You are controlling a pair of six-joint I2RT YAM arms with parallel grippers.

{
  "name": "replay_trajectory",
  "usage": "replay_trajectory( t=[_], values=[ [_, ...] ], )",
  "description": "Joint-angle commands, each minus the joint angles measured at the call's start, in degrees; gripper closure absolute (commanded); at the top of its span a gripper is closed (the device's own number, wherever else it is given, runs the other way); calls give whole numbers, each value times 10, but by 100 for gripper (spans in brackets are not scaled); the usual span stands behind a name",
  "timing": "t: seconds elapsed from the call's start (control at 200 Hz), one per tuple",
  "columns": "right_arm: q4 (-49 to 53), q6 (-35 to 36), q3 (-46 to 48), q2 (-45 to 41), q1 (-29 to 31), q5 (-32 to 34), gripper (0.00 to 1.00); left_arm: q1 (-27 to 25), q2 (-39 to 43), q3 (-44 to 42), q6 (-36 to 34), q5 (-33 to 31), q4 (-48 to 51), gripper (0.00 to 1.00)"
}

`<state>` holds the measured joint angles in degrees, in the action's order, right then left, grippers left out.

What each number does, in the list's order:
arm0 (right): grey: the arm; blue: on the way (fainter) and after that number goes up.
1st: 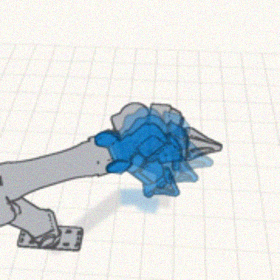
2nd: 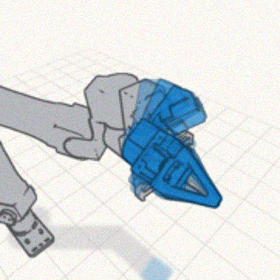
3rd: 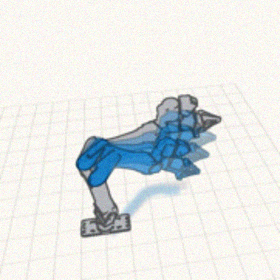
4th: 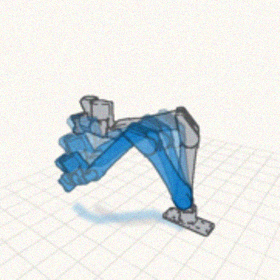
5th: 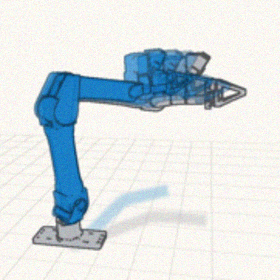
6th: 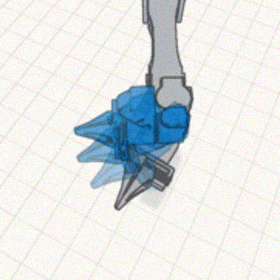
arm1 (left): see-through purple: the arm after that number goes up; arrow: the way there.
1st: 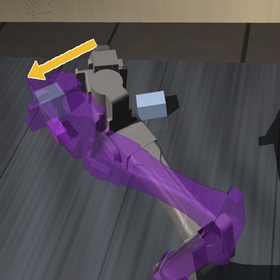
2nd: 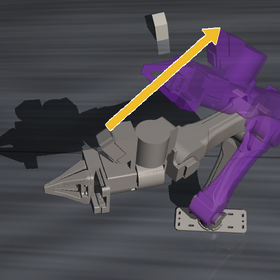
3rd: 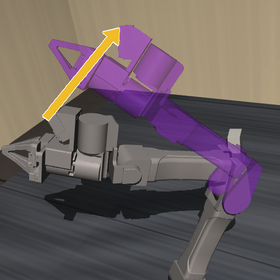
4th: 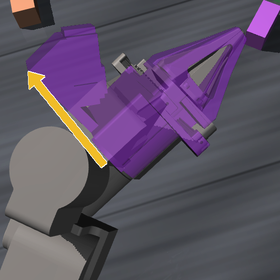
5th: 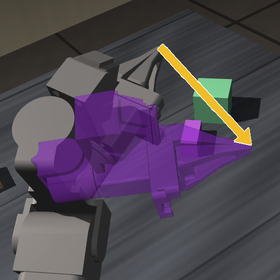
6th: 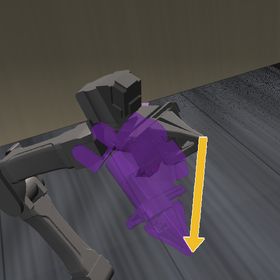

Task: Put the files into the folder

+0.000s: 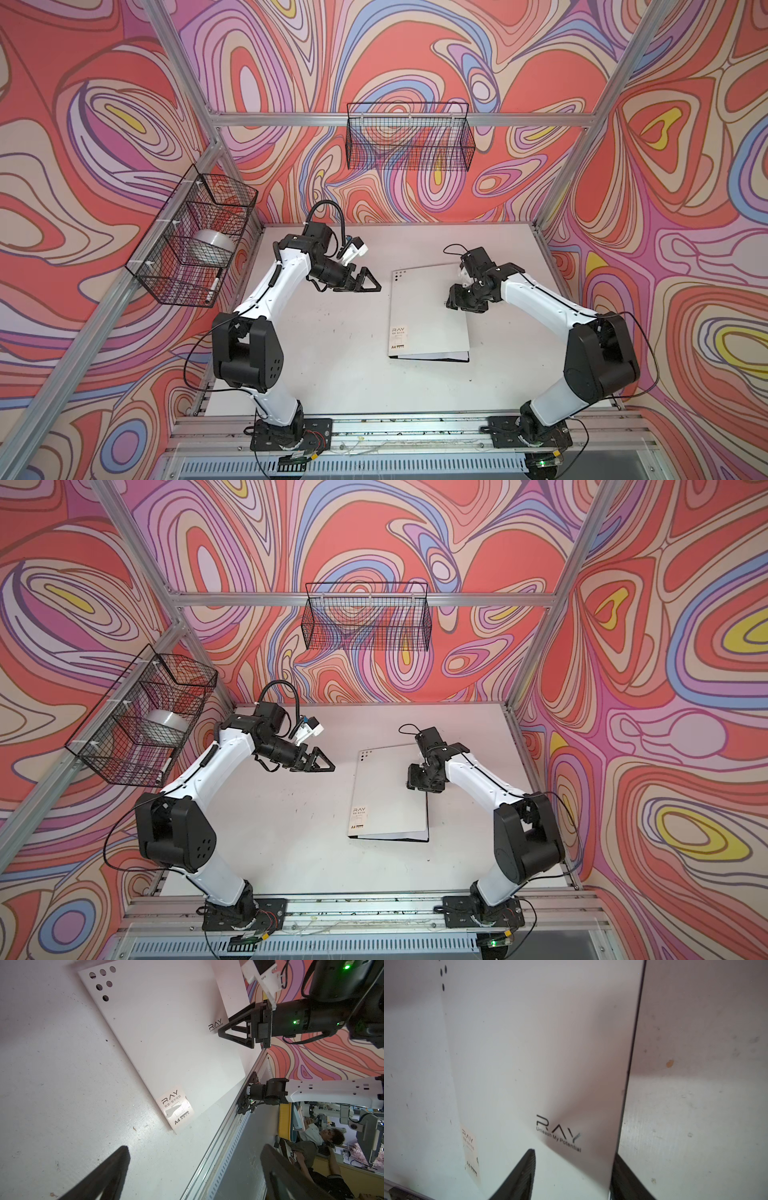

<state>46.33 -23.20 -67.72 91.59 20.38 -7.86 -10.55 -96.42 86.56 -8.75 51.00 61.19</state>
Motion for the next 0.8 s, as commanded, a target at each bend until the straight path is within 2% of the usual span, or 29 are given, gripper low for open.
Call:
replay_trajectory(
  t=[0.0, 0.255, 0.456, 0.571, 0.656, 0.731, 0.796],
  values=[
    [27, 11, -24, -22, 2, 60, 43, 2, 0, -4, -1, 9, 4, 1],
    [47, 6, -11, -65, 2, 135, 43, 2, 1, -3, 0, 7, 4, 1],
    [33, 7, 9, -95, 2, 126, 45, 2, 2, -3, 8, -6, -2, 1],
    [8, 18, 21, -120, 1, 119, 44, 2, 4, -4, 24, -35, -16, 2],
    [-42, 35, 51, -152, 1, 127, 42, 2, 6, -9, 45, -81, -36, 2],
    [-79, 46, 71, -171, -4, 129, 38, 2, 7, -22, 78, -156, -72, 2],
    [-128, 92, 100, -186, -7, 108, 26, 2, 9, -41, 118, -255, -114, 1]
  ],
)
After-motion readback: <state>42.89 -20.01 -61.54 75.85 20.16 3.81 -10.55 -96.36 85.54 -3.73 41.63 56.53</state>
